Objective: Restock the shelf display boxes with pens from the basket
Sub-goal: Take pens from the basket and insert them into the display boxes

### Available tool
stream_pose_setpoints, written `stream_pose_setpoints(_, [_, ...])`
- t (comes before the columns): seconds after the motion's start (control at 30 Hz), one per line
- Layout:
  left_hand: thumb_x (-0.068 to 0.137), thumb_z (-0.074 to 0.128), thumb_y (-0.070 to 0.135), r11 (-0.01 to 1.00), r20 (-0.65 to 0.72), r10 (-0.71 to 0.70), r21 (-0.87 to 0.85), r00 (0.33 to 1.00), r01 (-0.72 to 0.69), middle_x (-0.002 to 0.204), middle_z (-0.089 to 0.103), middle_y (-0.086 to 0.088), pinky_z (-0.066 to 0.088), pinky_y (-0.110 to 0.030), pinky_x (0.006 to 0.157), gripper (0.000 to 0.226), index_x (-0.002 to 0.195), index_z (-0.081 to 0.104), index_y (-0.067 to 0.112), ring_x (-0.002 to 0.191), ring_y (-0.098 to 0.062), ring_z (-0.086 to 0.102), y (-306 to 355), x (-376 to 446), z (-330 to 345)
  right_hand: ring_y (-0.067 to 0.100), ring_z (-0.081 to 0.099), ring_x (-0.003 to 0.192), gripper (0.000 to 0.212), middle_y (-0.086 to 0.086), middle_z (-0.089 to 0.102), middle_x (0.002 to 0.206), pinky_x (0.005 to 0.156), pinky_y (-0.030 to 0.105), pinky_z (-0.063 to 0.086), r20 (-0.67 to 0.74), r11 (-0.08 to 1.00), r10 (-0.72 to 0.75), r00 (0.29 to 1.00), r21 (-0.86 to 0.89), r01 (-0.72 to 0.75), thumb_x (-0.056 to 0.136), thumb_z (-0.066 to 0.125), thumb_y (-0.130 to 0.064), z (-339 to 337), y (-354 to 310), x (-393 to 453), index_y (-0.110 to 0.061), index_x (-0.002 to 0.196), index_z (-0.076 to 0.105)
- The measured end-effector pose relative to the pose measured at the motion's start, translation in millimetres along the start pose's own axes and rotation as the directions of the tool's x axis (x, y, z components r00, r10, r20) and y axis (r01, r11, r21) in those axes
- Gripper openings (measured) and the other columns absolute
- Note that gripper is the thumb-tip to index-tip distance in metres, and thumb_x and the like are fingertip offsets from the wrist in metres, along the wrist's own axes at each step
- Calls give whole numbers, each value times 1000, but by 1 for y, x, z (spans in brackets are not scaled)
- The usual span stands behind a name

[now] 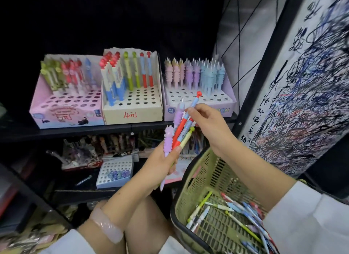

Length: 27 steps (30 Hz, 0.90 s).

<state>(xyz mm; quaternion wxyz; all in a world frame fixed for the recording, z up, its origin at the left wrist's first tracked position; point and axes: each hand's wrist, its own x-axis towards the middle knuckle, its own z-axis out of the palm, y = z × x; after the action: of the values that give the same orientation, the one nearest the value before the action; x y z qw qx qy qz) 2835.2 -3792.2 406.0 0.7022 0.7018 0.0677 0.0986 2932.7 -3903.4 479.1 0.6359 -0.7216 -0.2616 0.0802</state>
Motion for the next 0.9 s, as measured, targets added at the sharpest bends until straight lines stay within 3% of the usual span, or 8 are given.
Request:
stream_pose_setpoints(0.07, [95, 48, 24, 1000, -31, 16, 18, 999, -16, 53, 46, 14, 32, -16, 42, 9, 87, 52, 26, 44, -3, 35, 7, 4, -9, -5, 51, 61, 22, -6, 56, 73, 62, 6, 42, 0, 1000, -26, 1000, 5, 26, 95, 51, -20, 5, -10, 10, -18, 76, 60])
stream_pose_setpoints(0.2, [96, 47, 23, 995, -65, 74, 71, 995, -69, 57, 44, 8, 32, -15, 42, 8, 91, 53, 20, 43, -4, 35, 27, 10, -30, 2, 58, 62, 22, 1, 62, 77, 59, 14, 47, -30, 993, -85, 996, 81, 87, 99, 44, -17, 14, -38, 38, -15, 79, 53])
stream_pose_setpoints(0.33, [96, 47, 22, 997, -187, 59, 64, 981, -48, 59, 46, 5, 33, -15, 41, 15, 86, 53, 14, 42, -4, 36, 39, 13, -52, 5, 61, 59, 20, 4, 65, 76, 56, 17, 49, -188, 970, -123, 974, 187, 158, 100, 40, -18, 18, -73, 78, -13, 84, 50])
stream_pose_setpoints(0.43, [97, 45, 23, 998, -238, 64, 30, 969, -58, 59, 44, 5, 33, -16, 42, 18, 91, 54, 8, 42, -4, 36, 44, 15, -69, 18, 68, 71, 13, 12, 68, 80, 64, 28, 56, -258, 963, -269, 928, -48, 265, 97, 46, -18, 27, -88, 109, -14, 84, 47])
stream_pose_setpoints(0.53, [98, 43, 22, 997, -290, 65, -8, 955, -71, 62, 40, 3, 29, -18, 43, 16, 89, 52, 12, 43, -5, 33, 50, 19, -84, 17, 68, 73, 14, 16, 68, 86, 64, 24, 55, -203, 916, -349, 915, -281, 287, 95, 52, -15, 47, -87, 134, -14, 83, 45])
stream_pose_setpoints(0.63, [98, 42, 23, 996, -337, 85, -9, 938, -93, 61, 42, 4, 31, -18, 42, 16, 91, 56, 18, 43, -4, 34, 54, 22, -97, 22, 64, 72, 12, 9, 62, 76, 68, 37, 54, -115, 843, -343, 932, -476, 251, 94, 53, -17, 68, -77, 153, -9, 90, 45])
stream_pose_setpoints(0.77, [97, 43, 27, 994, -355, 99, -2, 930, -107, 58, 43, 10, 33, -16, 42, 16, 90, 56, 20, 44, -4, 35, 54, 24, -111, 17, 50, 56, 14, 1, 49, 64, 47, 21, 39, 2, 733, -344, 939, -624, 270, 95, 50, -16, 86, -58, 167, -9, 88, 40])
stream_pose_setpoints(0.9, [97, 44, 24, 994, -370, 92, -14, 924, -104, 58, 45, 9, 34, -16, 42, 17, 87, 56, 20, 43, -2, 36, 53, 25, -120, 30, 63, 80, 8, 17, 62, 86, 67, 36, 49, 83, 664, -264, 961, -707, 243, 95, 49, -13, 93, -51, 175, -8, 90, 44])
